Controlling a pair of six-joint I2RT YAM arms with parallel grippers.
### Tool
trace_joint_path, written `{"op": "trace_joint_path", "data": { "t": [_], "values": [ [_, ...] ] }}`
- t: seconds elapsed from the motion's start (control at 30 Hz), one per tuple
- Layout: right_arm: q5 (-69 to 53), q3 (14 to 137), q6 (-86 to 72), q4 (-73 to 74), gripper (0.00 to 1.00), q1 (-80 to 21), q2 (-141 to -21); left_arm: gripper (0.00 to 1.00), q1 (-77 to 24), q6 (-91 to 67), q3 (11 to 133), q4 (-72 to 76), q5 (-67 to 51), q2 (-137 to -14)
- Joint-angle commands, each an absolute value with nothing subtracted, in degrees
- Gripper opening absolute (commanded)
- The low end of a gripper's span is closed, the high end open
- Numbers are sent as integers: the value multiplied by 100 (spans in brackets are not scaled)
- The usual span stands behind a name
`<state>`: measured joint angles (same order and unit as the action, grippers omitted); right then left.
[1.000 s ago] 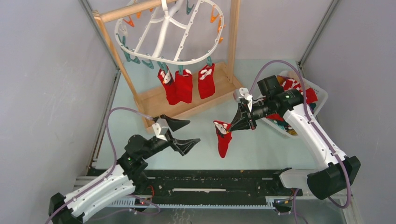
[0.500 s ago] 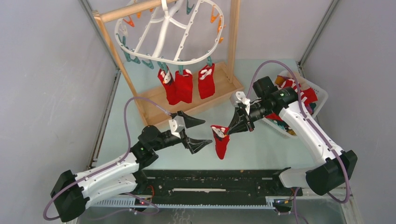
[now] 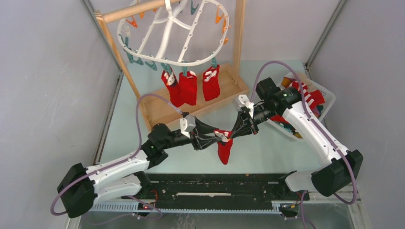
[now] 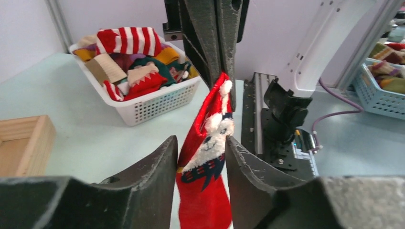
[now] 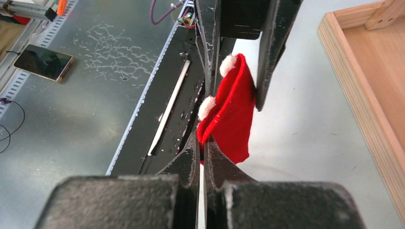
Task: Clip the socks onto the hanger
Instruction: Pick up the sock from the bin.
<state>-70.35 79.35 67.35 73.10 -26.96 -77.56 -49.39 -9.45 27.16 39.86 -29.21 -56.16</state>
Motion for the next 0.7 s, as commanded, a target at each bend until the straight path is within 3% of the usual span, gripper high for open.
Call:
{"op": "trace_joint_path", "data": {
  "t": [0.0, 0.17, 0.3, 0.4, 0.53, 0.67],
  "values": [
    [-7102, 8147, 6858, 7383, 0, -2751, -7794, 36, -4959, -1202, 3081, 4534, -3248, -5698],
    [-7081, 8147, 6697, 7253, 0, -2753, -7809, 1, -4966, -1257, 3056, 4566, -3240, -5723],
    [-6870, 8124, 6184, 6921, 0, -2751, -7772, 0, -4963, -1189, 2896, 4467, -2936, -5477],
    [-6568, 8102, 5674, 6579, 7, -2742, -7732, 0, -4966, -1074, 2821, 4137, -2664, -5182],
    [-5813, 8286, 4854, 6171, 35, -2742, -7686, 0, -4967, -1011, 2676, 3566, -2130, -4708],
    [-5140, 9316, 4871, 6649, 51, -2476, -7888, 0, -4966, -865, 2410, 3086, -1393, -4153]
  ]
}}
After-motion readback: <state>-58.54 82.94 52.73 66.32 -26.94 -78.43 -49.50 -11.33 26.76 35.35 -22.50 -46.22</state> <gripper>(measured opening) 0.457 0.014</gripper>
